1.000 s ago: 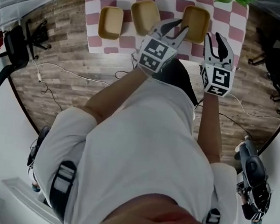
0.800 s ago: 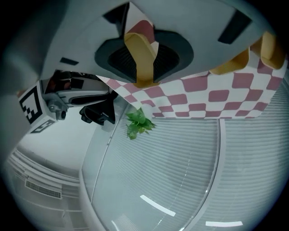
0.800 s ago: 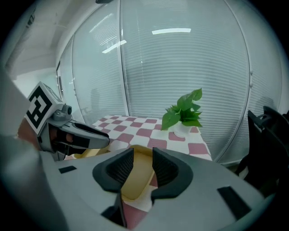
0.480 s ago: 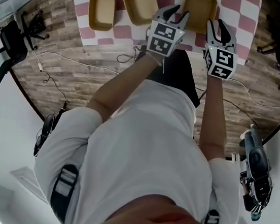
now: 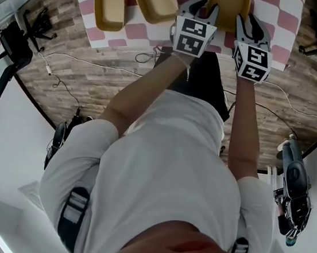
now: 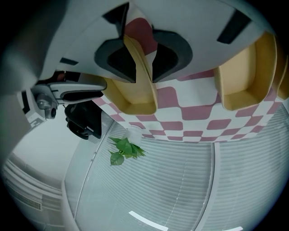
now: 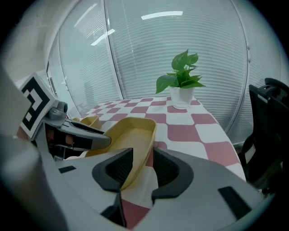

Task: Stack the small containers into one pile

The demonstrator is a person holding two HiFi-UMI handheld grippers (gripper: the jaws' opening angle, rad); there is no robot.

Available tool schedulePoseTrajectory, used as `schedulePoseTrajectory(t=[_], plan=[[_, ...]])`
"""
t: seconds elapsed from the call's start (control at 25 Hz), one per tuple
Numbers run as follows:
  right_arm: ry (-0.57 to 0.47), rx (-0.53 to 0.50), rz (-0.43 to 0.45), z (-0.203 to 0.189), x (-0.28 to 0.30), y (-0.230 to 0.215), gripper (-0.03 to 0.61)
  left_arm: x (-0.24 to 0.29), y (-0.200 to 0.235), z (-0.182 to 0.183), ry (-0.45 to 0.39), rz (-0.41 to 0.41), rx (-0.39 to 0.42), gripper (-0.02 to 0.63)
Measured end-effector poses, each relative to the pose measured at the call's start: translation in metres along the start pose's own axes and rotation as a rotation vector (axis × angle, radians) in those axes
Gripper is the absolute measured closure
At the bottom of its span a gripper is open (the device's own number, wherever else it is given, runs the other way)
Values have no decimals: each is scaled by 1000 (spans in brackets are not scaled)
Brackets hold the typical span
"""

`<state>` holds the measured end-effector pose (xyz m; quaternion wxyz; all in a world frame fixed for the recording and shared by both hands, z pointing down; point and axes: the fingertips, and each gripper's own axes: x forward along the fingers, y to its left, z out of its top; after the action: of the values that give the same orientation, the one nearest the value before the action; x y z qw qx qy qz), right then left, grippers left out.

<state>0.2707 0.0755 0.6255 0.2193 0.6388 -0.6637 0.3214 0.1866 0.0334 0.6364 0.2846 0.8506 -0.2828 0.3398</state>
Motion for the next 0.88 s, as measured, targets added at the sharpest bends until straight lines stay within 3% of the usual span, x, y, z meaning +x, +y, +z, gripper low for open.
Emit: schedulePoseTrajectory(t=[0.52, 0.88], plan=[[9, 26, -6, 3, 2, -1, 508, 2, 1, 4, 4, 16, 6, 534], [-44, 30, -16, 45, -30, 5, 512, -30, -11, 42, -59, -3, 19, 538]])
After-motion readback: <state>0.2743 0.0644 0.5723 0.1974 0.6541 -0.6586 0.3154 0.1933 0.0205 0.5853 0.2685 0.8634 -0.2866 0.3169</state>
